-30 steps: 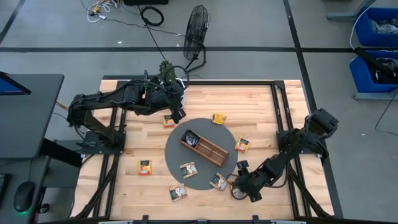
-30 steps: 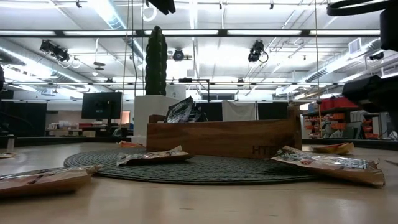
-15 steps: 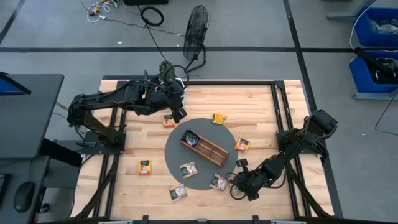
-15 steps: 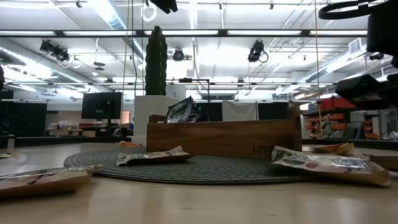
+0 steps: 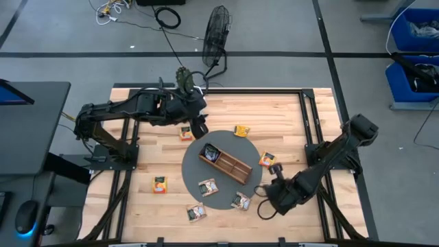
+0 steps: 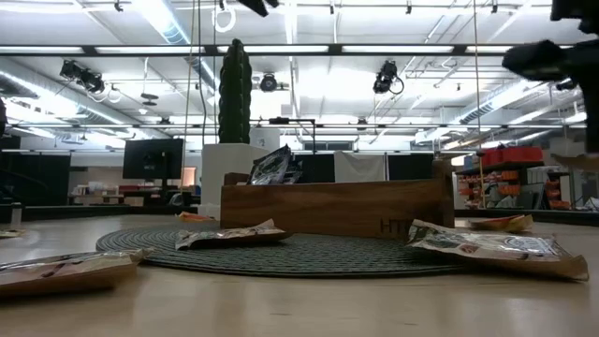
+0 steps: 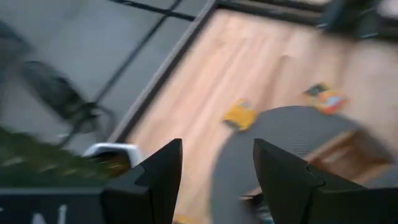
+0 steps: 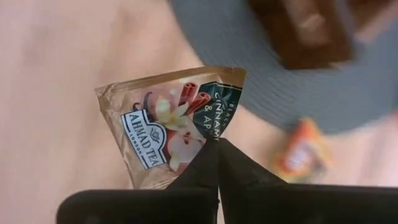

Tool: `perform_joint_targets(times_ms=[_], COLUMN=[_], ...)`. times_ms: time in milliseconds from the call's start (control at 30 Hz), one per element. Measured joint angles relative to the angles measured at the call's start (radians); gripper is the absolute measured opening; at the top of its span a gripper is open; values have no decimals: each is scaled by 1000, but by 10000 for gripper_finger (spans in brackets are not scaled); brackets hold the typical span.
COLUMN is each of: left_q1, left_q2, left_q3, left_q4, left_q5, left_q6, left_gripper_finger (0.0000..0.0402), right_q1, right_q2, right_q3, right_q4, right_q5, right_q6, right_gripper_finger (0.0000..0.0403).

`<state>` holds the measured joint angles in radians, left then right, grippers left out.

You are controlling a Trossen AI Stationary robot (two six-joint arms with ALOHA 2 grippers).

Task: Pick & Place Tea
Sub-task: Put the brown tea bag into the middle section of the wooden organizer

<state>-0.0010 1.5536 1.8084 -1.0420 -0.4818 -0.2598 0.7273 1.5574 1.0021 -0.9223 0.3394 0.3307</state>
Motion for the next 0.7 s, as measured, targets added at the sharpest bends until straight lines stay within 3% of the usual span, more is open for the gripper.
perform_joint_targets(times_ms=[200,333,700], left_q1=[0,-1,0], left_q2=[0,0,7], left_q3=[0,0,0], left_q4=[119,194,283], left_q5=[176,253,277], left_q6=[-87,-193,-385], left_gripper_finger=[202,202,202], right_q1=[-36,-76,-241], right_q2=[-93,-131,-135], right_q3=[62,110,253], right_q4=[-171,-193,-99], right_q5=[173,319,669], right_q6=[-9,-77,-365], right_gripper_finger=[0,0,0])
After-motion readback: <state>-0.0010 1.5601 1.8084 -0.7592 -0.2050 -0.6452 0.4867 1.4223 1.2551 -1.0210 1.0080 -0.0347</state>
